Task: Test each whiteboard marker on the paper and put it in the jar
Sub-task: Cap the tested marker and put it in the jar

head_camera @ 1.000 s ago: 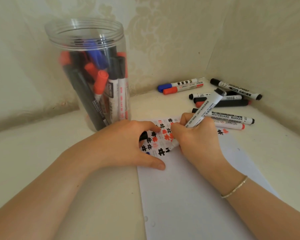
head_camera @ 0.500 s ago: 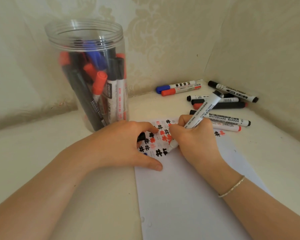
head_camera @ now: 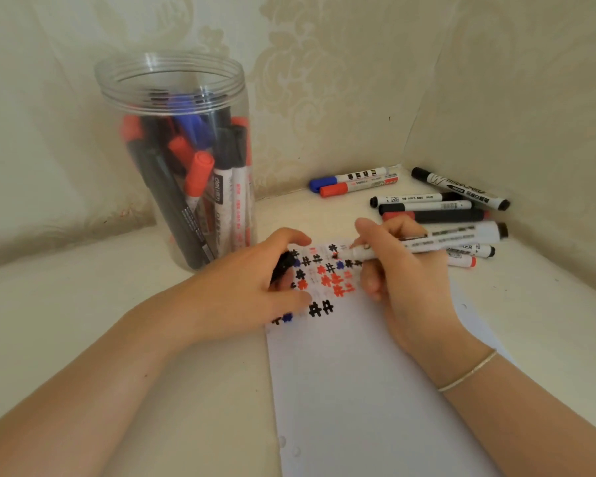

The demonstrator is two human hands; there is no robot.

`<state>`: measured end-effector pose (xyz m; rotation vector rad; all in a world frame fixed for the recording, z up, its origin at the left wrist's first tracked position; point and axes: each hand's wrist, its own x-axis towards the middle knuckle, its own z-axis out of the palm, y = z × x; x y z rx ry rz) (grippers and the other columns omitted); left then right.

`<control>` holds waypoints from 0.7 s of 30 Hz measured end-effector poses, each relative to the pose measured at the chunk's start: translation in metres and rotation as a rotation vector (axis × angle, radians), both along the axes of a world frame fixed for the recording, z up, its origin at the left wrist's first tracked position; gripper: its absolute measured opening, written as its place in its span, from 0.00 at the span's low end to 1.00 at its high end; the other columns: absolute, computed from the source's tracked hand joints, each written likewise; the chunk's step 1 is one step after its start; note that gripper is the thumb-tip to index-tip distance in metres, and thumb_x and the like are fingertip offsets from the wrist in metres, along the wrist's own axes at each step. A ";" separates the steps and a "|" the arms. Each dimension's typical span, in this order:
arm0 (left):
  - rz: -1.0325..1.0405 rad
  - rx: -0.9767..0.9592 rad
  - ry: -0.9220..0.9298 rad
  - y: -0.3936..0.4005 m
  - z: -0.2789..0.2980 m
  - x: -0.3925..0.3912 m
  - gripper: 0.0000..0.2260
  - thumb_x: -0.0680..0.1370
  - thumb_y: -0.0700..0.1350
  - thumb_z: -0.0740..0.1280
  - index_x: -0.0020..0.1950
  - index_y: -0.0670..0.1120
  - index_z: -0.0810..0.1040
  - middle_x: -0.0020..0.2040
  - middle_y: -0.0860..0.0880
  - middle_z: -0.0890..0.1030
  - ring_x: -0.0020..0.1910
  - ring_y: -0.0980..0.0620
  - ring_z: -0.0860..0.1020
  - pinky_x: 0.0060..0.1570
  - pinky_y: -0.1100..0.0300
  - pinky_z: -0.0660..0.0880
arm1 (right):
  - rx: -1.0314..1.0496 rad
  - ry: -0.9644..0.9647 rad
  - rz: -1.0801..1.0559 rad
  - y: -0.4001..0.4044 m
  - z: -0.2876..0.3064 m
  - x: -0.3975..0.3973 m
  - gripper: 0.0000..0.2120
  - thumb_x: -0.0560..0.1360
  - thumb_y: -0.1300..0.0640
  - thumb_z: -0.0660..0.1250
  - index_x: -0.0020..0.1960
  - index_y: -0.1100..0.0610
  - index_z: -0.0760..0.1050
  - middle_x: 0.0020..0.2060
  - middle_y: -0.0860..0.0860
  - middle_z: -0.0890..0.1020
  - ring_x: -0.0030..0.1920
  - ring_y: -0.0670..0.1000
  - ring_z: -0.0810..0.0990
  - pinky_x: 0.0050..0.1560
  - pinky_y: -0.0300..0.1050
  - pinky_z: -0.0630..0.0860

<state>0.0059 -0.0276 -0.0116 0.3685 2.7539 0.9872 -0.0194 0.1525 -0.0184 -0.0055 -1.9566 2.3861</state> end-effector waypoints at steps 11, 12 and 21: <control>-0.021 0.218 0.001 0.001 -0.005 -0.002 0.16 0.80 0.40 0.62 0.64 0.56 0.64 0.49 0.62 0.80 0.48 0.59 0.79 0.51 0.57 0.77 | -0.286 -0.065 0.171 0.005 0.004 -0.001 0.10 0.76 0.66 0.62 0.36 0.62 0.67 0.31 0.60 0.77 0.21 0.53 0.75 0.24 0.41 0.72; -0.022 0.206 0.012 0.002 -0.005 -0.001 0.16 0.80 0.40 0.62 0.63 0.57 0.65 0.49 0.63 0.80 0.47 0.60 0.79 0.50 0.58 0.77 | -0.267 -0.055 0.173 0.004 0.004 -0.001 0.10 0.75 0.66 0.62 0.36 0.62 0.67 0.32 0.61 0.77 0.21 0.52 0.74 0.24 0.41 0.72; -0.103 0.040 0.340 0.005 0.000 0.004 0.06 0.79 0.49 0.65 0.55 0.55 0.72 0.45 0.61 0.82 0.41 0.57 0.80 0.40 0.53 0.76 | -0.121 -0.018 0.341 0.006 0.003 0.001 0.09 0.65 0.58 0.70 0.36 0.64 0.76 0.33 0.61 0.81 0.23 0.51 0.76 0.26 0.41 0.74</control>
